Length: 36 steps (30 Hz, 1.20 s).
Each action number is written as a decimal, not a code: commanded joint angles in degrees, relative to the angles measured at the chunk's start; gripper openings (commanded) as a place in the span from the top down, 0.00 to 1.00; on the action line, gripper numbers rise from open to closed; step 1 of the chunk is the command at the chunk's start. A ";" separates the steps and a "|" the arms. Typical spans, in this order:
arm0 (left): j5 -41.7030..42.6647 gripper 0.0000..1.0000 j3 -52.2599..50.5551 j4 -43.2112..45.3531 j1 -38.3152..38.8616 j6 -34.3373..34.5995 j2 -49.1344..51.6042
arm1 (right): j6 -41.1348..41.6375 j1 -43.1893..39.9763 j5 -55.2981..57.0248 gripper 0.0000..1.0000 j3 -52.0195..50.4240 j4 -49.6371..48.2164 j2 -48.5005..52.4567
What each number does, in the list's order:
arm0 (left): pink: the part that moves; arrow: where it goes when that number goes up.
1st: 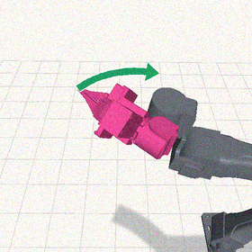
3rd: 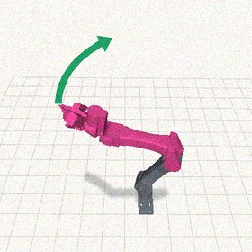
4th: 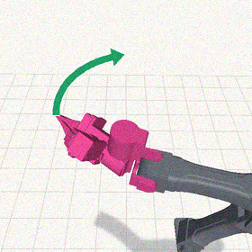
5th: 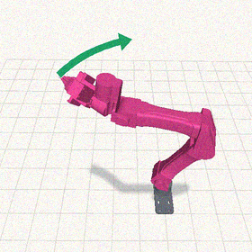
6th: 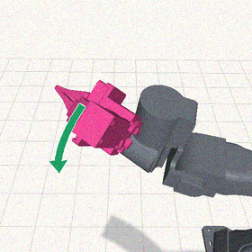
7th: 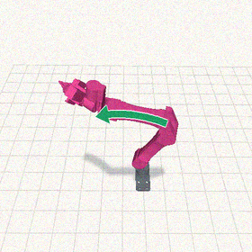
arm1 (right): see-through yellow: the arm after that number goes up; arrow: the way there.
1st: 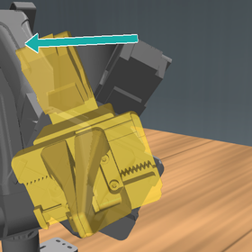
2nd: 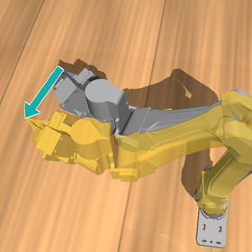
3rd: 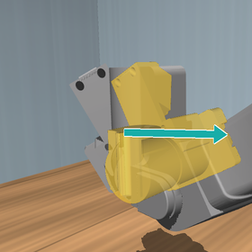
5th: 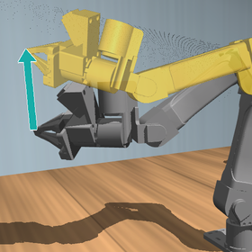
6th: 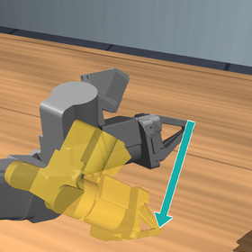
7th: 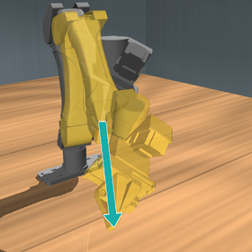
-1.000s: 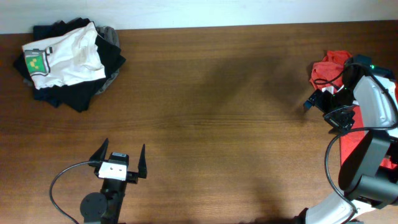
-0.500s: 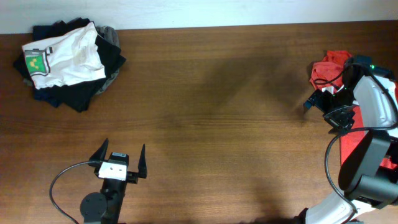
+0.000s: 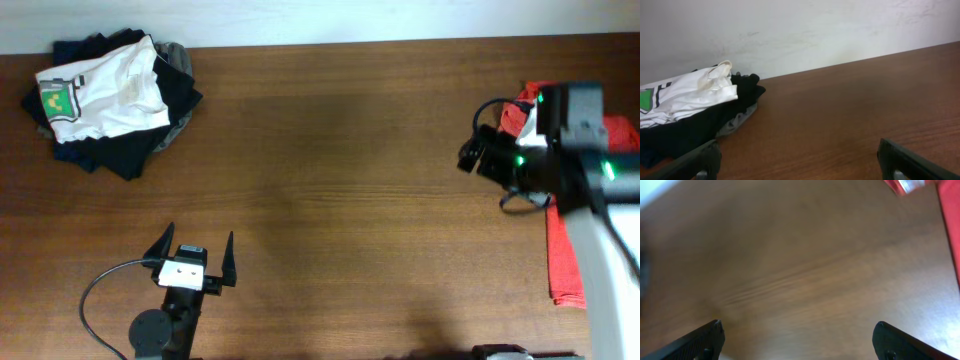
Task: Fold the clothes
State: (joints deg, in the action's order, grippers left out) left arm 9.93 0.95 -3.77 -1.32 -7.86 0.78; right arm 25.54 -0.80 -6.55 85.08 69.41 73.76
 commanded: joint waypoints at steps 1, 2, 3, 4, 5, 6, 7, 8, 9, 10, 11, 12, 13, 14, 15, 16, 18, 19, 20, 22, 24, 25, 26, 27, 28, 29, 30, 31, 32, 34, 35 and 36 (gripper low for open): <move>-0.76 0.01 -0.46 -0.04 -0.20 0.52 -0.48 | 0.48 6.32 0.11 0.02 0.33 0.24 -9.33; -0.76 0.01 -0.46 -0.04 -0.20 0.52 -0.48 | 0.46 7.43 0.09 0.02 0.33 0.24 -11.45; -0.79 0.01 -0.46 -0.07 -0.20 0.52 -0.48 | 0.48 8.55 0.11 0.02 0.33 0.26 -14.05; -0.79 0.01 -0.46 -0.04 -0.20 0.52 -0.48 | 0.48 9.11 0.11 0.02 0.33 0.26 -15.87; -0.76 0.01 -0.46 -0.04 -0.20 0.52 -0.48 | 0.15 9.29 0.35 0.02 0.33 0.52 -17.70; -0.79 0.01 -0.46 -0.04 -0.20 0.52 -0.48 | -0.31 9.27 1.20 0.02 0.33 1.07 -19.17; -0.76 0.01 -0.46 -0.04 -0.20 0.52 -0.48 | -1.53 9.27 3.43 0.02 0.26 2.10 -21.68; -0.76 0.01 -0.46 -0.04 -0.20 0.52 -0.48 | -1.51 9.27 4.11 0.02 -0.20 2.38 -23.47; -0.79 0.01 -0.46 -0.04 -0.20 0.52 -0.48 | -1.51 9.27 4.68 0.02 -1.05 2.34 -25.38; -0.79 0.01 -0.46 -0.07 -0.20 0.52 -0.48 | -1.49 9.27 5.44 0.02 -2.27 2.16 -27.45; -0.76 0.01 -0.46 -0.04 -0.20 0.52 -0.48 | -1.49 9.27 5.99 0.02 -4.59 0.87 -30.40; -0.79 0.01 -0.46 -0.07 -0.20 0.52 -0.48 | -1.49 9.27 5.95 0.02 -7.87 -1.77 -33.81; -0.79 0.01 -0.46 -0.04 -0.20 0.52 -0.48 | -1.49 9.27 5.88 0.02 -10.16 -3.72 -35.87; -0.79 0.01 -0.46 -0.04 -0.20 0.52 -0.48 | -1.51 9.25 5.79 0.02 -13.88 -6.64 -38.99; -0.76 0.01 -0.46 -0.04 -0.20 0.52 -0.48 | -1.53 9.25 5.79 0.01 -17.70 -9.53 -42.03; -0.79 0.01 -0.46 -0.04 -0.20 0.52 -0.48 | -2.67 9.27 5.70 0.02 -23.54 -13.62 -46.40; -0.76 0.01 -0.46 -0.04 -0.20 0.52 -0.48 | -5.40 9.25 5.14 0.02 -33.64 -20.31 -53.44; -0.79 0.01 -0.46 -0.04 -0.20 0.52 -0.48 | -8.07 9.09 3.28 0.02 -40.04 -24.65 -57.61; -0.79 0.01 -0.46 -0.04 -0.20 0.52 -0.48 | -9.94 8.81 1.75 0.02 -43.95 -27.69 -60.17; -0.79 0.01 -0.46 -0.04 -0.20 0.52 -0.48 | -14.38 7.91 -1.88 0.02 -53.16 -35.52 -65.88; -0.76 0.01 -0.46 -0.04 -0.20 0.52 -0.48 | -15.06 7.72 -2.23 0.02 -61.86 -44.87 -70.51; -0.76 0.01 -0.46 -0.04 -0.20 0.52 -0.48 | -15.04 7.45 -1.95 0.02 -64.67 -48.28 -71.73; -0.79 0.01 -0.46 -0.04 -0.20 0.52 -0.48 | -15.04 6.99 -1.84 0.02 -67.38 -51.67 -72.85; -0.76 0.01 -0.46 -0.04 -0.20 0.52 -0.48 | -15.02 6.32 -1.86 0.02 -69.81 -54.97 -73.64; -0.76 0.01 -0.46 -0.04 -0.20 0.52 -0.48 | -14.99 5.57 -1.86 0.02 -71.95 -58.31 -73.57; -0.79 0.01 -0.46 -0.04 -0.20 0.52 -0.48 | -14.93 4.61 -1.86 0.02 -74.73 -62.47 -73.55; -0.79 0.01 -0.46 -0.04 -0.20 0.52 -0.48 | -14.78 4.11 -1.66 0.02 -76.28 -65.05 -73.55; -0.79 0.01 -0.46 -0.04 -0.20 0.52 -0.48 | -14.78 3.74 -1.55 0.02 -77.79 -67.76 -73.55; -0.79 0.01 -0.46 -0.04 -0.20 0.52 -0.48 | -14.73 3.32 -0.63 0.02 -79.56 -70.99 -73.55; -0.76 0.01 -0.46 -0.04 -0.20 0.52 -0.48 | -14.56 2.91 1.22 0.02 -82.25 -75.25 -73.57; -0.79 0.01 -0.46 -0.04 -0.20 0.52 -0.48 | -14.43 2.91 2.99 0.01 -83.52 -76.63 -73.57; -0.79 0.01 -0.46 -0.04 -0.20 0.52 -0.48 | -13.94 2.91 4.46 0.02 -84.48 -77.59 -73.57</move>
State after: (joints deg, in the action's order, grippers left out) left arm 9.54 0.95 -3.84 -1.32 -7.84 0.67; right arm 11.53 2.61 -6.59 3.64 -5.74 0.84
